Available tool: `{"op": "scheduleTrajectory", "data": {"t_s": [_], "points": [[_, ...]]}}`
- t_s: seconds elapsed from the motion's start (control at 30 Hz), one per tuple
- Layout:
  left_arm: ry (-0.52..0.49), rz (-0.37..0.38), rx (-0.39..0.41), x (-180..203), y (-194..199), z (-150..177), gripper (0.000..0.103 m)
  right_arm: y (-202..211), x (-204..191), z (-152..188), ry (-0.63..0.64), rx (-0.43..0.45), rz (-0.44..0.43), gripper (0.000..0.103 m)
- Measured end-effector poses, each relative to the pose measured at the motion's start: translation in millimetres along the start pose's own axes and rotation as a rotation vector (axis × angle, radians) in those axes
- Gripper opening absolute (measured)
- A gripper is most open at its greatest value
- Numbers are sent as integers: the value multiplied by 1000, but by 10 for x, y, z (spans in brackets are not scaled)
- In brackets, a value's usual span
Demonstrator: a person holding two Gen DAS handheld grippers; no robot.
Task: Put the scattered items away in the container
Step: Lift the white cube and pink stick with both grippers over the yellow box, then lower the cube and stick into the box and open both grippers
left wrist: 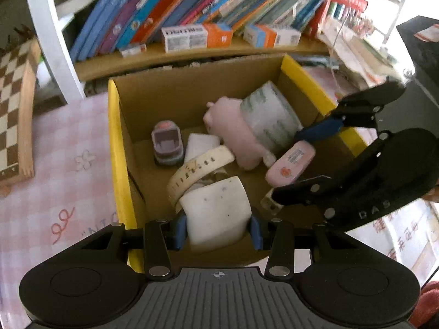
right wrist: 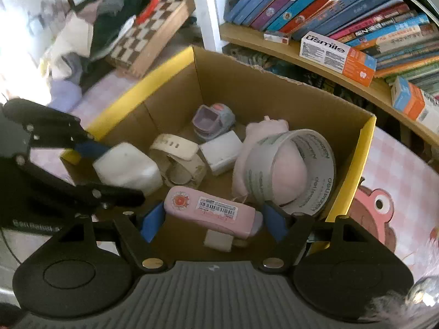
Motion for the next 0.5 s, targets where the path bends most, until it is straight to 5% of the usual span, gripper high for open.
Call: {"op": "scheduleTrajectory", "data": {"t_s": [0.3, 0.5], "points": [[-245, -79, -81, 161, -116, -124, 43, -92, -147, -73, 179, -49, 46, 75], [-229, -49, -114, 105, -139, -146, 43, -181, -81, -79, 138, -69, -36, 76]]}}
Point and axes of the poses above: each gripper's, at about its wrist camera, not at the fingertips, and y roughly against the way its jaws point, x to its right, z to its underside, the point moved 6 cm from there along -y, roughly the way its jaws point, and after that the axes turned 8 degrees about y, right-handed, at the moved point
